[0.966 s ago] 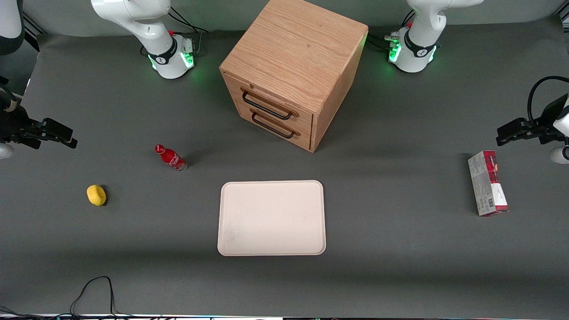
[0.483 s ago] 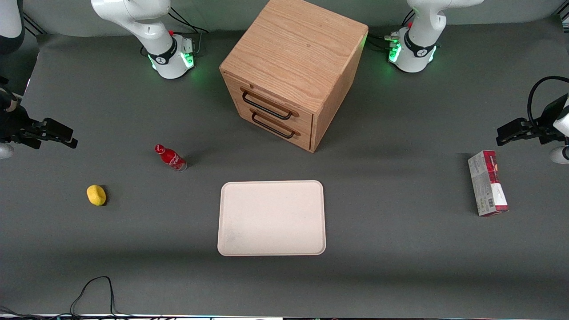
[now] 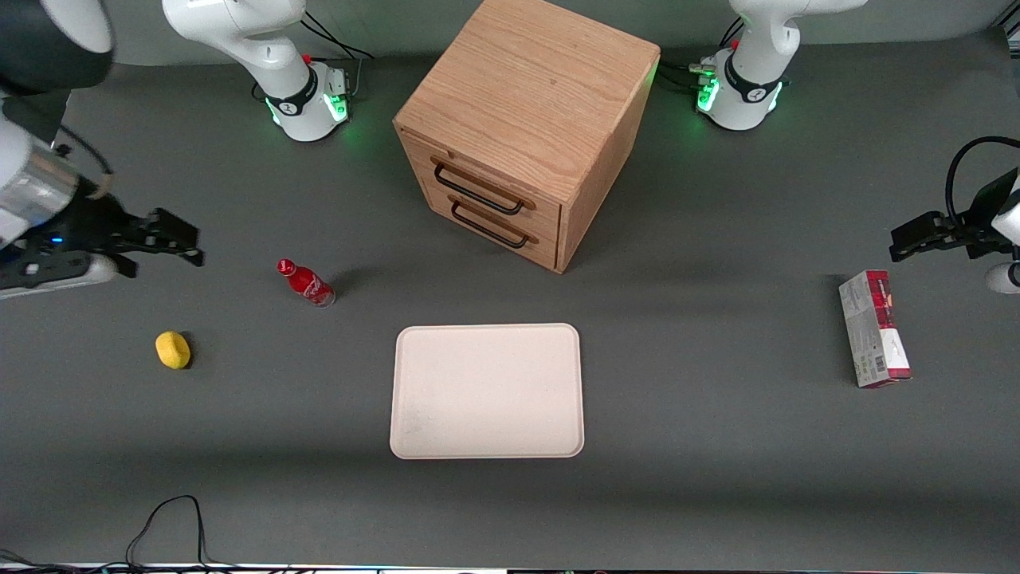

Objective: Open upper drawer
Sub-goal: 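Move the right gripper toward the upper drawer's black handle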

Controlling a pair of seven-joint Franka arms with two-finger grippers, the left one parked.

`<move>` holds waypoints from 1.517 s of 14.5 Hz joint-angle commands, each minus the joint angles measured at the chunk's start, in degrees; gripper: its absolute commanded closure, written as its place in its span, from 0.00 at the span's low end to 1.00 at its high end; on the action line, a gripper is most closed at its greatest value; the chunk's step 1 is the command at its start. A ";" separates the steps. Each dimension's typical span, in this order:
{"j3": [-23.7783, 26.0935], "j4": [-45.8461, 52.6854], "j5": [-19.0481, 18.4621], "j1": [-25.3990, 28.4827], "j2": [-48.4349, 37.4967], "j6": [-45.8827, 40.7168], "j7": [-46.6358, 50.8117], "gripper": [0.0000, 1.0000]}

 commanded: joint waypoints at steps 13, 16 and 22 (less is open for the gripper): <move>-0.44 4.61 0.88 26.90 8.38 -0.92 -13.40 0.00; -0.44 4.53 0.53 29.73 9.26 -0.92 -18.41 0.00; -0.35 4.18 0.97 29.91 10.50 -0.74 -30.90 0.00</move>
